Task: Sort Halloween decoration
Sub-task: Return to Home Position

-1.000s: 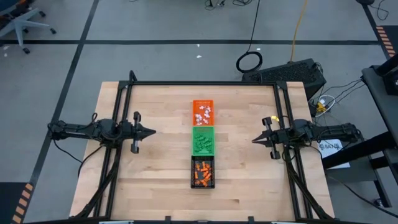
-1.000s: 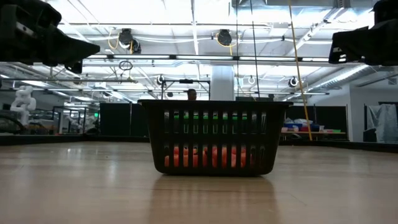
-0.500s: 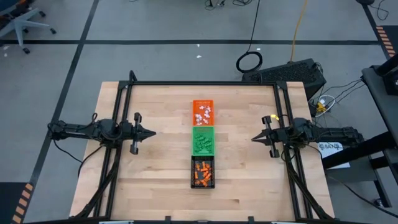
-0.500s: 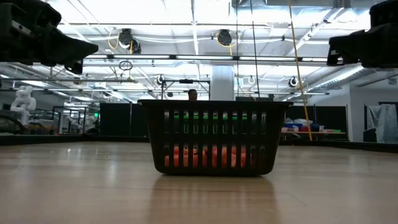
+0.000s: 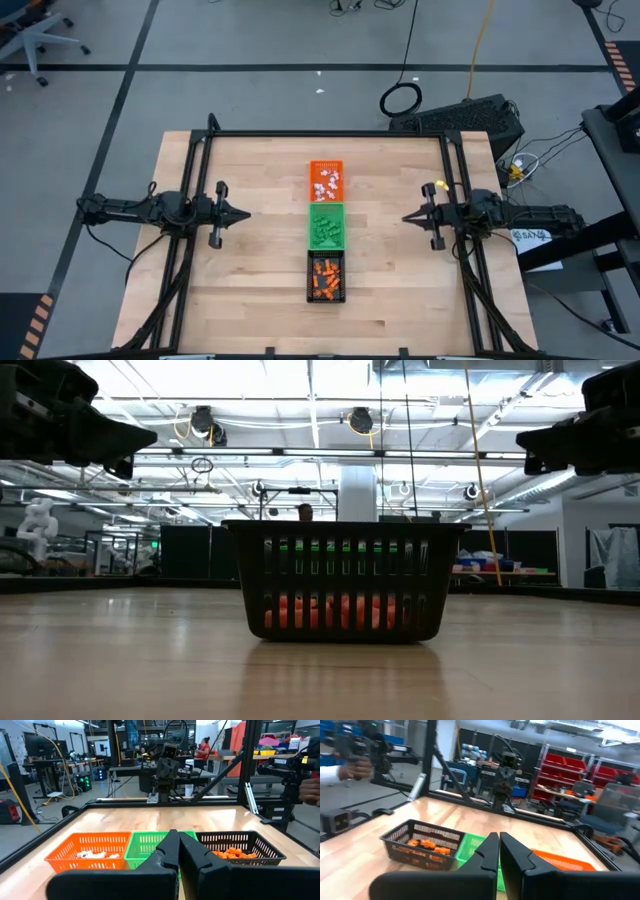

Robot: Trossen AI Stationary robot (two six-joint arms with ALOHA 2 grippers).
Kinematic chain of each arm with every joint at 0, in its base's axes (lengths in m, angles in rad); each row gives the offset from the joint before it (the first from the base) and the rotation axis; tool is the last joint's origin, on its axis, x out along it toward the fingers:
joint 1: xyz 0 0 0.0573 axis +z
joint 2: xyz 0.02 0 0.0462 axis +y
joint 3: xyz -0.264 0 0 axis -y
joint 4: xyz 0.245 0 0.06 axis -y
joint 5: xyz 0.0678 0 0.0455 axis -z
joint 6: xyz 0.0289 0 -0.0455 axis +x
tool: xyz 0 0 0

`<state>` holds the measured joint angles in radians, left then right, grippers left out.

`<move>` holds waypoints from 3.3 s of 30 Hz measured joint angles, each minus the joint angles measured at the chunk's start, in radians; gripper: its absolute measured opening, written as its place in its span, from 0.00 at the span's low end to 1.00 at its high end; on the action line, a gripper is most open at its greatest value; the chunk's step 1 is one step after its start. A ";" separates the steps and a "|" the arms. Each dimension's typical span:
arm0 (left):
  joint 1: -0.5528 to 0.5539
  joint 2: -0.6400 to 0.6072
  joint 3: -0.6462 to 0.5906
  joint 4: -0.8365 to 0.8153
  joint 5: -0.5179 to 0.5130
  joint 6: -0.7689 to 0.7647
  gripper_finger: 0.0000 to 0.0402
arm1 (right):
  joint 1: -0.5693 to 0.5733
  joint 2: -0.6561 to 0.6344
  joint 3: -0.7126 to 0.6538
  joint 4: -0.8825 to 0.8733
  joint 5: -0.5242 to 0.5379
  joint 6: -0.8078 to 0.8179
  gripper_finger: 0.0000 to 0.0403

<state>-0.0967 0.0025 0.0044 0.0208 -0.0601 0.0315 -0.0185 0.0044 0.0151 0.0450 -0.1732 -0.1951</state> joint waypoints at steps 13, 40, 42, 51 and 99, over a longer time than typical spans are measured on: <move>0.000 0.000 0.000 -0.006 0.028 0.000 0.01 | 0.000 0.000 0.000 -0.006 0.021 -0.016 0.00; 0.000 -0.002 0.000 0.000 0.034 -0.070 0.00 | 0.000 0.001 0.000 -0.007 0.020 -0.026 0.00; 0.000 -0.002 0.000 -0.001 0.033 -0.070 0.00 | 0.000 0.001 0.000 -0.007 0.020 -0.026 0.00; 0.000 -0.002 0.000 0.000 0.032 -0.072 0.00 | 0.000 0.001 0.000 -0.007 0.020 -0.026 0.00; 0.000 -0.002 0.000 0.000 0.029 -0.072 0.00 | 0.000 0.001 0.000 -0.005 0.019 -0.026 0.00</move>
<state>-0.0967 0.0006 0.0040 0.0208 -0.0315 -0.0406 -0.0182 0.0051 0.0151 0.0395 -0.1538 -0.2214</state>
